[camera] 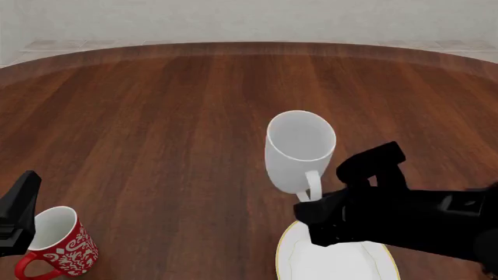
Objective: Put the white mug on the plate.
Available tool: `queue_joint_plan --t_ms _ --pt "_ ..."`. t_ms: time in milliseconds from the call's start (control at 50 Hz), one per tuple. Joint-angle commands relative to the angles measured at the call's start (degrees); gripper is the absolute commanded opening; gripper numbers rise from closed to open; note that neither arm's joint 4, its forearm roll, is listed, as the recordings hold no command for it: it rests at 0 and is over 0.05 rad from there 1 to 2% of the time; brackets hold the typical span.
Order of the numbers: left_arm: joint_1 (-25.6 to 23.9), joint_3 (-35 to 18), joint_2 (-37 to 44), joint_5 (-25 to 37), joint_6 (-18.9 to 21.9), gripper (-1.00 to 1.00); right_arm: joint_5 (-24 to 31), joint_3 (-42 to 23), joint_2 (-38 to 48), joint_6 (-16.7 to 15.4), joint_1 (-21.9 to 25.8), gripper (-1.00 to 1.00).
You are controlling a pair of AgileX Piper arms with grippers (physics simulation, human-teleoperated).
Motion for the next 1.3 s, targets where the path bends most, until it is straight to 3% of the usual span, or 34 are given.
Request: queue_joint_plan --t_ms 20,700,1080,1300 --pt "0.0 -0.1 -0.4 0.4 0.1 1.0 3.5 2.5 -6.7 -0.1 -1.2 -1.0" --pt "0.0 -0.1 -0.4 0.4 0.1 1.0 17.5 11.6 -28.4 -2.0 -4.4 -1.0" --pt "0.0 -0.1 -0.4 0.4 0.1 1.0 20.2 14.3 -32.6 -1.7 -4.2 -1.0" --pt "0.0 -0.1 -0.4 0.4 0.1 1.0 19.0 16.5 -32.8 -0.5 -3.4 -1.0"
